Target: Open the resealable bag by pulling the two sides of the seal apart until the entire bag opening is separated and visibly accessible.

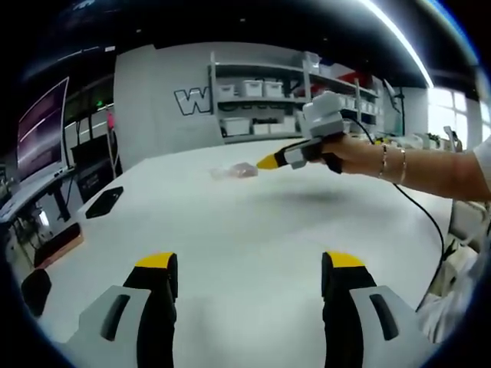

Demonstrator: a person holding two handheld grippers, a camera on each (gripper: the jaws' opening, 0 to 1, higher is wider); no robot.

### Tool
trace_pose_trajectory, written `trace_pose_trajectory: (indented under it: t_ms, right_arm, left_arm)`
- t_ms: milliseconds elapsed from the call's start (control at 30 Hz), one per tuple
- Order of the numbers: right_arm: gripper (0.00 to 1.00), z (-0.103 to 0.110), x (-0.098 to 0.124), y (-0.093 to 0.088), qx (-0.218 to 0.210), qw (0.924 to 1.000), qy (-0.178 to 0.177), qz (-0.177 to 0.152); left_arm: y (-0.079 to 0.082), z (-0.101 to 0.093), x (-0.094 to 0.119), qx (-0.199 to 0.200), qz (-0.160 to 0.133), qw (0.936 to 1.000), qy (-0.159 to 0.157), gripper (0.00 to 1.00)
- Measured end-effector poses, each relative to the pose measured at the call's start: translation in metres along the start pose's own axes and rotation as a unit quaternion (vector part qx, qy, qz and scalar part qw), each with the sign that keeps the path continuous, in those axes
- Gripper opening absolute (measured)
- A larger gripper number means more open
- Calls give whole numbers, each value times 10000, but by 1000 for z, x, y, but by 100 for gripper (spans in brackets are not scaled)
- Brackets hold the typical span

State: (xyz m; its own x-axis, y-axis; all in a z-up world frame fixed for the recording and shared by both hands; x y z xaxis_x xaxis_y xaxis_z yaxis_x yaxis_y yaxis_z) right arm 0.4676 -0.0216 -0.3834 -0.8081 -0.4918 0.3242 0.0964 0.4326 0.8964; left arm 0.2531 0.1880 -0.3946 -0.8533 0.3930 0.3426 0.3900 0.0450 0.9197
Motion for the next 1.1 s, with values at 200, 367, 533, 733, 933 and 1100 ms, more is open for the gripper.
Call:
trace_pose_trajectory:
  t_ms: [200,367,533,733,933,1100]
  right_arm:
    - [61,5,-6,-2,-10,10000,30,51]
    - [60,7,-7,-1,50,10000,38,48]
    - [58,5,-10,1,117,9999,0,42]
    - [58,4,-15,3,166,9999,2,48]
    - [58,0,-22,1,89,9999,9,111]
    - [57,-3,-28,0,110,9998,4,141]
  left_arm:
    - [0,2,1,13,-14,10000,-5,76]
    - [1,4,2,20,-19,10000,3,76]
    - [1,6,3,18,-25,10000,5,76]
    - [1,7,3,23,-24,10000,12,76]
    - [1,7,2,15,3,10000,-9,76]
    - [2,8,2,11,-5,10000,2,76]
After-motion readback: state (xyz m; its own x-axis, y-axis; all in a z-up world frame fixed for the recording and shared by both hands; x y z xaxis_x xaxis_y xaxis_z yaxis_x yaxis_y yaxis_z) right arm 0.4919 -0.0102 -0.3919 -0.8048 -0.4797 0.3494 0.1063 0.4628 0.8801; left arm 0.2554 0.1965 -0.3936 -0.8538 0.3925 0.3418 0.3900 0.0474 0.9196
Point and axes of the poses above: the point that each gripper's makers call its tool centre point, and the gripper's own axes: x roughly backward along the fingers, z roughly to its left, y roughly out of its top, the point moved 5 cm from there along x, roughly backward along the fingers, and after that the axes turned 15 degrees about x, right-handed, at the moved point
